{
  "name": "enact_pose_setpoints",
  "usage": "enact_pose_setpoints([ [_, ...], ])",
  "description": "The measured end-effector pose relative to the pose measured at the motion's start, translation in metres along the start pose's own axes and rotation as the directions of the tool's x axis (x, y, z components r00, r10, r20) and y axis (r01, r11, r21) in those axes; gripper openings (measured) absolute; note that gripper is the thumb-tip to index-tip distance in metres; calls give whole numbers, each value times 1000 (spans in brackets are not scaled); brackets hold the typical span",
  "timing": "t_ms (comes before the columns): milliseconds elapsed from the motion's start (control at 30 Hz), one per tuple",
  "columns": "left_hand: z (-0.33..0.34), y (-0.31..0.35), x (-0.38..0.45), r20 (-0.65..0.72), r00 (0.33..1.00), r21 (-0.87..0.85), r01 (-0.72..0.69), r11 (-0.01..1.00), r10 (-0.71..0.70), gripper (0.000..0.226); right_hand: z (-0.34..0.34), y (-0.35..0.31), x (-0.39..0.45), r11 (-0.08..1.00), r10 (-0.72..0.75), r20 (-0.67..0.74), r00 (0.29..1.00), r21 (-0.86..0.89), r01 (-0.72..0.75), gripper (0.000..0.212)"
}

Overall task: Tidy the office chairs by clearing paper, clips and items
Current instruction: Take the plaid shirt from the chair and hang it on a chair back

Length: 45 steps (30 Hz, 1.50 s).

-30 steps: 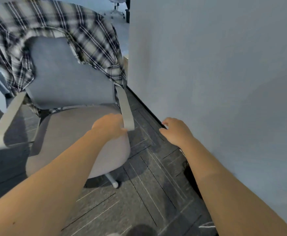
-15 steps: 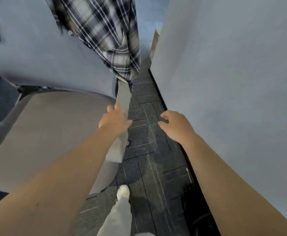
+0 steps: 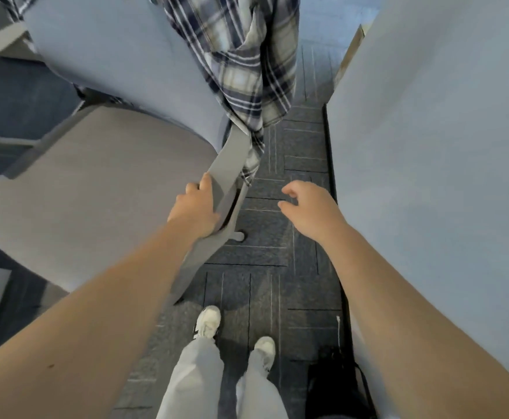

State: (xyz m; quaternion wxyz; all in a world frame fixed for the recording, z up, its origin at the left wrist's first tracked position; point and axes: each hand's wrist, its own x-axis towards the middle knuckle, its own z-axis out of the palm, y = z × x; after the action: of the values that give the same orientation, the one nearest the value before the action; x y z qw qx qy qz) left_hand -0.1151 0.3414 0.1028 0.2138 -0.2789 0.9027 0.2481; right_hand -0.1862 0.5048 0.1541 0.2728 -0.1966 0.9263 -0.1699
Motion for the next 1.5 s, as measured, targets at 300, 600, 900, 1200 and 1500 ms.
enact_pose_setpoints([
  [300,-7,-13,-60,-93,971,71,225,972,-218,51,-38,1,-29,992,-125,-74,989,-44,122,39],
  [600,-104,56,-116,-509,842,-398,-48,916,-178,26,-113,-14,-67,976,-216,-216,952,-74,205,35],
  [900,-181,111,-161,-638,767,-482,-319,816,-77,37,-156,-67,-83,944,-329,-271,905,-105,312,39],
  [1200,-181,107,-162,-593,805,-278,-179,944,-22,28,-166,-90,-75,902,-431,-310,848,-164,398,36],
  [1500,-179,89,-203,-534,829,-348,-37,937,-166,38,-180,-127,-47,701,-714,-235,660,-250,668,71],
])
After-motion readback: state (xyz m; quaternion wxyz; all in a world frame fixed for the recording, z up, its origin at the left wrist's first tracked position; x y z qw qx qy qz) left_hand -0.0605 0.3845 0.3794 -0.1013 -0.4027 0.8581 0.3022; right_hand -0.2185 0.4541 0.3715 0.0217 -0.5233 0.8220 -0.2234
